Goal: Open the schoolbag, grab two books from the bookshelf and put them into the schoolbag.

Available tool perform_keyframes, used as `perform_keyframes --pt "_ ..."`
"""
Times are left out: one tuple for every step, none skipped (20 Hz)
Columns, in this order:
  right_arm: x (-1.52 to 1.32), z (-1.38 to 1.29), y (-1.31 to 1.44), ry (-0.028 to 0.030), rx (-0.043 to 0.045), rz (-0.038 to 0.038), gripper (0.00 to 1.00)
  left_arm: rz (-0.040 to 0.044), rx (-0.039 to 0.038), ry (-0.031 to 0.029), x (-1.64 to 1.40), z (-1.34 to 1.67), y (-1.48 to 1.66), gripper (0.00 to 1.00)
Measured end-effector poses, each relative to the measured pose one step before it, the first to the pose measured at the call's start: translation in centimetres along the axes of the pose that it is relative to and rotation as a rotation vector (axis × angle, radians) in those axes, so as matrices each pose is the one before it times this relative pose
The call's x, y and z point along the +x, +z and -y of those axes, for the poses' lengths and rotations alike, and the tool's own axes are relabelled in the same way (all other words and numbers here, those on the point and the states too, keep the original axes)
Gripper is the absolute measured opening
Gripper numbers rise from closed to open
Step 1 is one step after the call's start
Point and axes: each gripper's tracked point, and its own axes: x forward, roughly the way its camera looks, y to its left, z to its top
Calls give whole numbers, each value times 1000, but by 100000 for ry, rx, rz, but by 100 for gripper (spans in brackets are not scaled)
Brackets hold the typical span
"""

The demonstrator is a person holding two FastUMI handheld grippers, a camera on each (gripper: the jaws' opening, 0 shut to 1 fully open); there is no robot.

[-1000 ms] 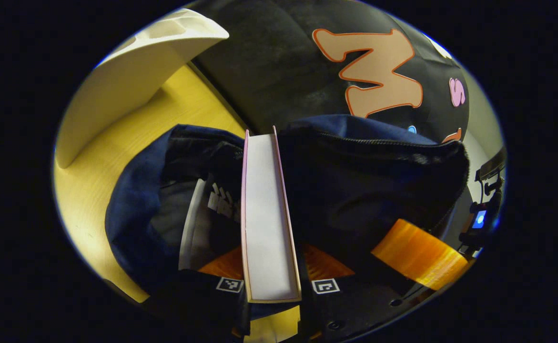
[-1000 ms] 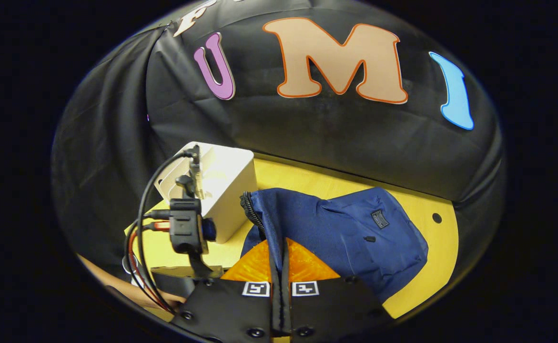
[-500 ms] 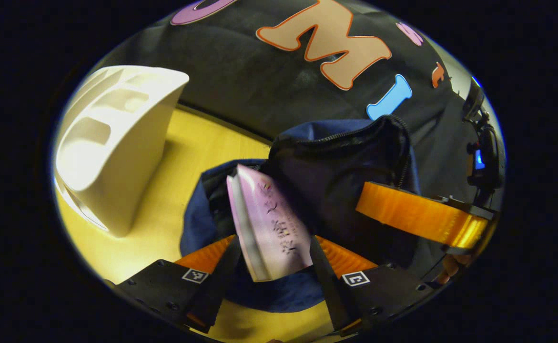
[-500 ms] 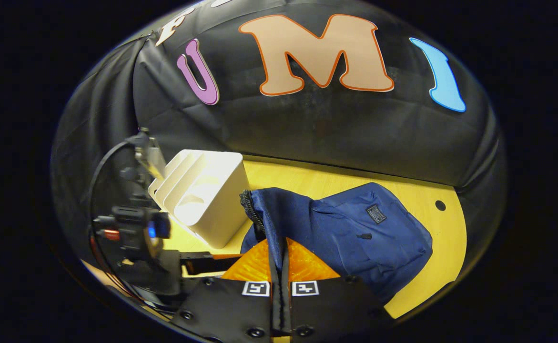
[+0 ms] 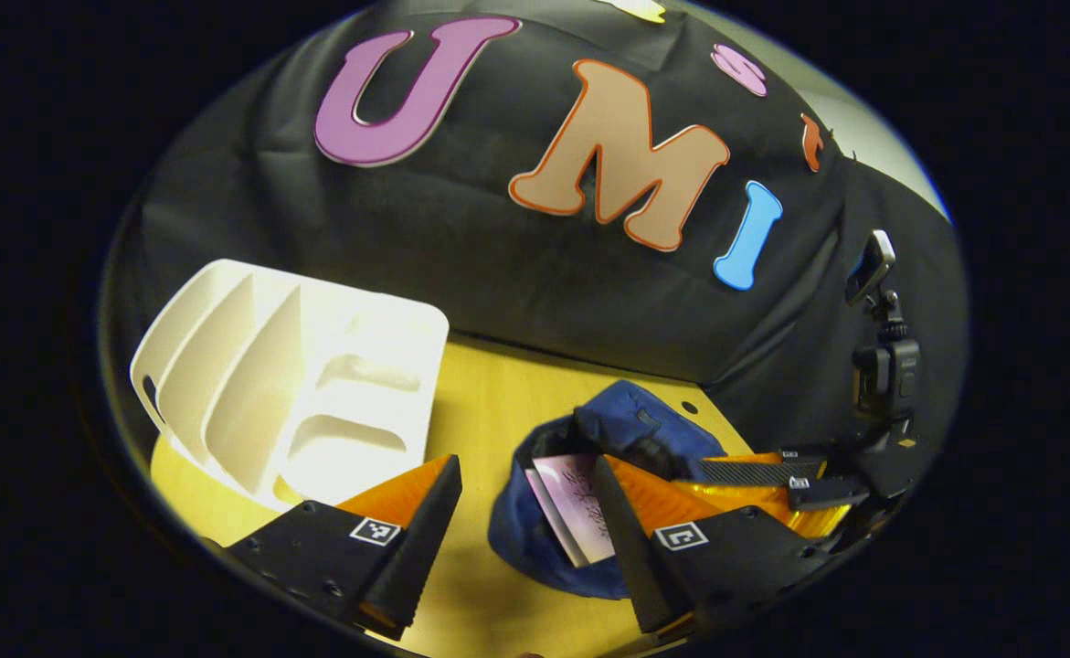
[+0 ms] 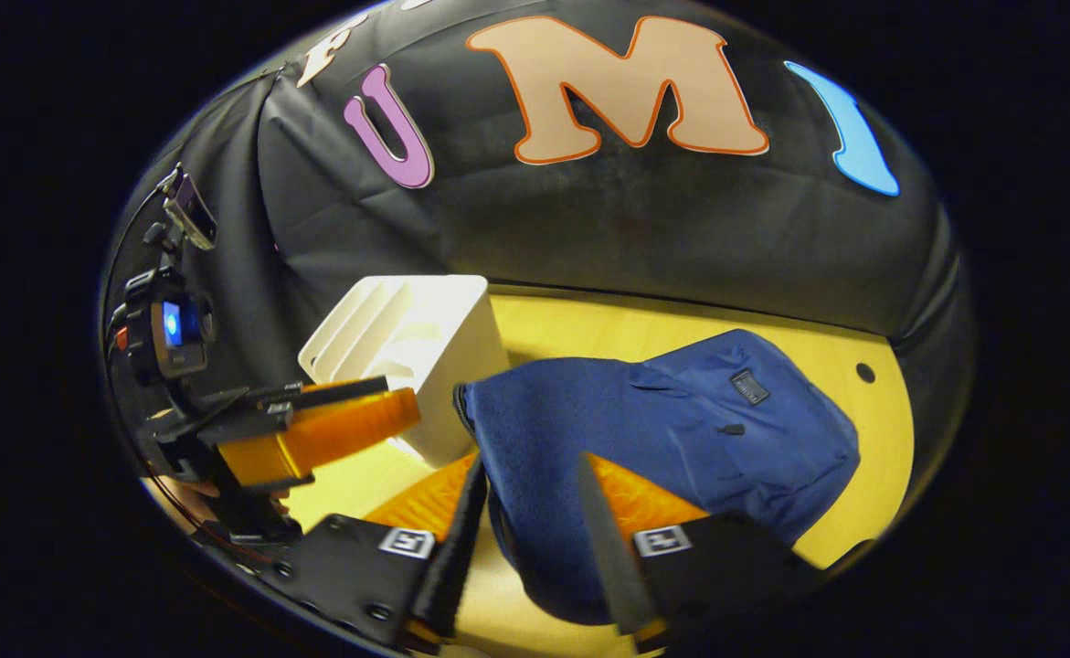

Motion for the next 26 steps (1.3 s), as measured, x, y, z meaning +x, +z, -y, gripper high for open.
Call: perform_keyframes --pt "-402 -280 393 101 625 1977 84 1496 2317 757 -488 -695 571 85" --pt "-288 -124 574 -405 866 2590 99 1251 1739 421 -260 -552 632 85" --pt "-338 -199 598 -670 1718 3582 100 1543 800 100 -326 -183 709 86" --pt "-352 92 980 -1545 2066 4570 100 1647 841 147 -155 -257 773 86" --pt "-202 162 1110 -1802 1959 5337 100 2118 661 685 72 -283 829 86" --pt "-259 352 1424 -2461 1478 5829 100 2641 1146 776 -286 -506 651 87" --pt "-214 267 1379 -2462 1139 6236 100 3051 1842 1314 -348 -681 508 88" --pt "-182 314 1549 -2222 769 5838 100 3350 2530 1859 -189 -495 986 88" --pt "-290 370 1503 -2336 501 5828 100 3328 2502 1936 -217 -480 1079 89" --pt "-740 418 1011 -2460 -366 5743 100 3628 2378 1596 -164 -548 1136 83" --pt "-293 287 1471 -2294 -967 5235 100 3664 2359 1991 -124 -581 1127 88" --pt "-123 262 1393 -2510 -1551 4916 99 3372 2346 1757 -155 -611 1153 88" --pt "48 287 1318 -2227 -2026 4621 99 3349 2226 1367 -118 -341 1115 88" --pt "-125 44 905 -2195 -1697 4276 98 2996 2186 739 -84 -180 1066 88" --pt "-404 129 1116 -1469 -1146 3990 98 2462 1992 -604 -78 145 1003 88" --pt "-405 121 991 -1442 -580 3037 97 1591 1861 -685 92 166 735 84" --pt "39 83 628 -1098 114 2141 94 1383 806 -938 133 117 537 88" --pt "34 6 464 -537 599 1276 95 529 -205 -1583 -17 409 272 90" --pt "-93 -56 161 -382 554 532 95 439 -730 -1104 22 287 66 92" --pt "-30 88 174 -759 155 830 95 52 -624 -1151 43 354 98 93" --pt "-29 -40 160 -287 14 368 96 -146 -299 -883 36 346 10 93" --pt "-19 -17 109 -390 -144 379 96 -314 -138 -576 18 128 -75 92" --pt "-20 49 124 -389 -379 549 96 -50 -195 -233 112 17 -66 92" --pt "-4 -33 73 -396 -542 423 97 -58 -221 -154 162 4 18 92" --pt "52 -45 66 -193 -448 282 97 -80 30 93 91 -143 -73 93" --pt "-106 22 174 -317 -307 429 97 -515 314 299 65 -125 -73 92"
